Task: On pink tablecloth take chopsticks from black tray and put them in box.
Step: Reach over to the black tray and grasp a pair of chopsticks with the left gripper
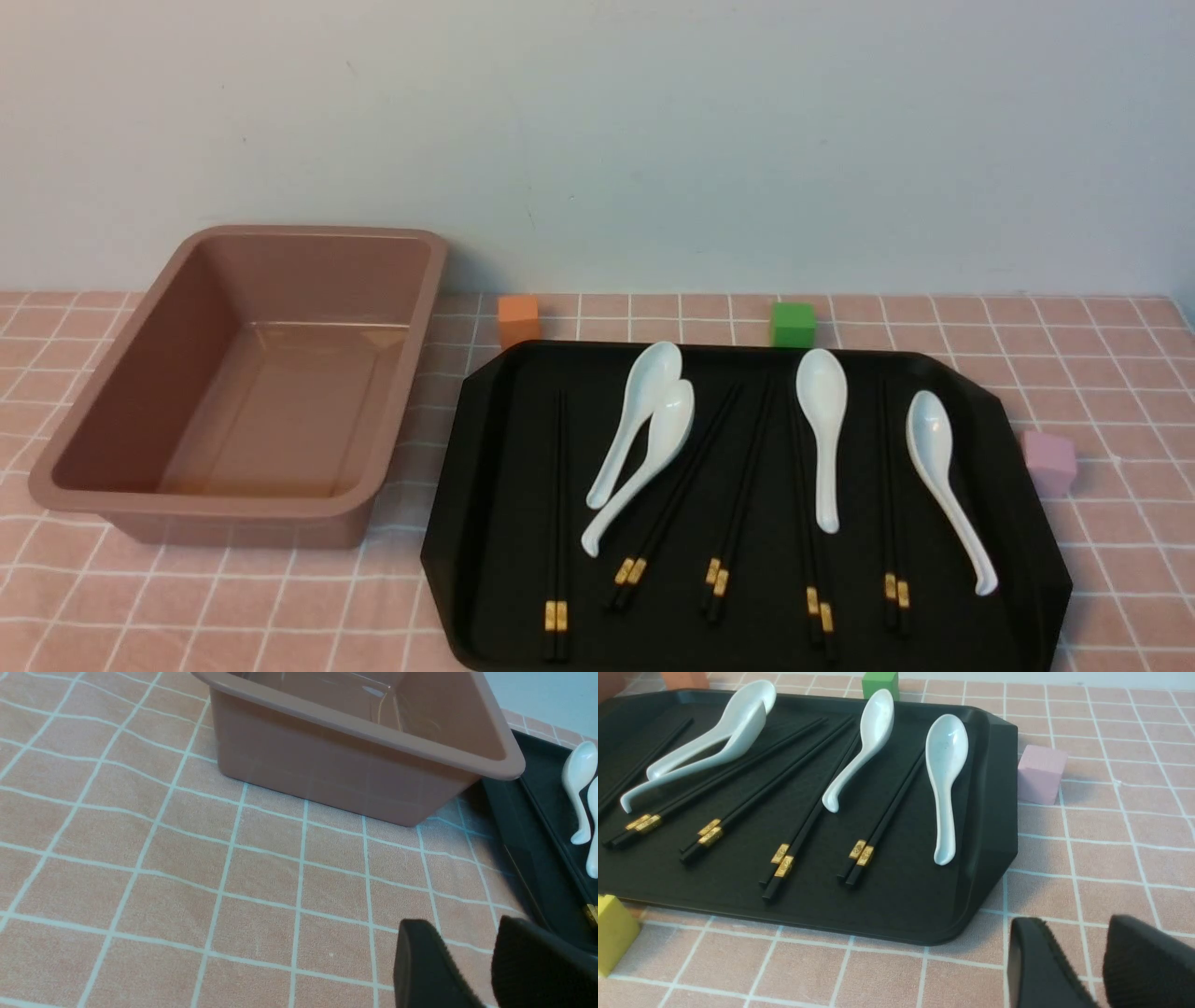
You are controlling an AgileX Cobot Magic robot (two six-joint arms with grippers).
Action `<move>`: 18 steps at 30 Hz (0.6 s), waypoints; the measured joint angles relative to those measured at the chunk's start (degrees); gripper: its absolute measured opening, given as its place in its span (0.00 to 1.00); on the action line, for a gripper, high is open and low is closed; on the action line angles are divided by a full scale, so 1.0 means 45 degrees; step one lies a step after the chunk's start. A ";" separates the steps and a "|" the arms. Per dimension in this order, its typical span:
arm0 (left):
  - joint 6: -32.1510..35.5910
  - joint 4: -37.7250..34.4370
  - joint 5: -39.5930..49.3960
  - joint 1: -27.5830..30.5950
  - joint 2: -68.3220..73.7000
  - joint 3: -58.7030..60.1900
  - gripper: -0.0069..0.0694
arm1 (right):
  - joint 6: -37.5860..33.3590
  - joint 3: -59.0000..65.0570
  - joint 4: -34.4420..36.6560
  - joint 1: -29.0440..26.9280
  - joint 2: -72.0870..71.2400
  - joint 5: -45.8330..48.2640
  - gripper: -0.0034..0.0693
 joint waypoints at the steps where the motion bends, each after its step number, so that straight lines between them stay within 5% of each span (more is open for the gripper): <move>1: 0.0000 0.0000 0.0000 0.0000 0.0000 0.0000 0.40 | 0.0000 0.0000 0.0000 0.0000 0.0000 0.0000 0.38; 18: -0.0179 -0.0365 -0.0750 0.0000 0.0000 0.0000 0.40 | 0.0000 0.0000 0.0000 0.0000 0.0000 0.0000 0.38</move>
